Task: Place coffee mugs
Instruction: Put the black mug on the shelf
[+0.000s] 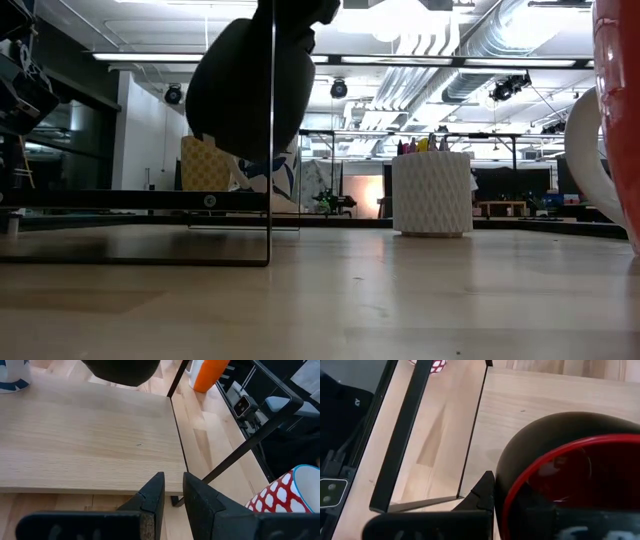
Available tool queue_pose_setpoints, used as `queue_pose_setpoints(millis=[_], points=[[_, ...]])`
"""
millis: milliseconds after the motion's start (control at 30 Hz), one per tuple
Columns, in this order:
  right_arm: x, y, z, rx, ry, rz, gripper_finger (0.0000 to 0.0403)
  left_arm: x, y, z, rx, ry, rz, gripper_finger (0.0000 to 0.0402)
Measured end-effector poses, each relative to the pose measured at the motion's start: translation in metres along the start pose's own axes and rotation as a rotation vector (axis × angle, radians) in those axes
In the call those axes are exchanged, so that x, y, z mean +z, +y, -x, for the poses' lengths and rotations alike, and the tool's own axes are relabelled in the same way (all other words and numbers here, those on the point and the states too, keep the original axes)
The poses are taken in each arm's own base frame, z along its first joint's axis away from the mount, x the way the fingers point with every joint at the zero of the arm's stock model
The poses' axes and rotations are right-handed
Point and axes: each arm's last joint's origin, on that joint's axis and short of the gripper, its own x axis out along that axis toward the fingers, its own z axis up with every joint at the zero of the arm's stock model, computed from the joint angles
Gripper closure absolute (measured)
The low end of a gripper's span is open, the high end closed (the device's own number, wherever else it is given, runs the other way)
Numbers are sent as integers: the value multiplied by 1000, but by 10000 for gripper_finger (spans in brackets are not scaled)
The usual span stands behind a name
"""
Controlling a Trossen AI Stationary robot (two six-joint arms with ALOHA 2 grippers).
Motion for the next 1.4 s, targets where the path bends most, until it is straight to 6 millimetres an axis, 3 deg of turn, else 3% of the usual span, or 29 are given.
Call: queue_pose_setpoints(millis=[567,1067,1400], points=[[-7,-8,-13,-43,65,22,403,0,0,0,0,1,0,342],[-13,-42,-21,-29,106,29,403,0,0,0,-1,1,-1,342],[-14,-49,-20,-6,104,17,391,0,0,0,0,1,-1,342]])
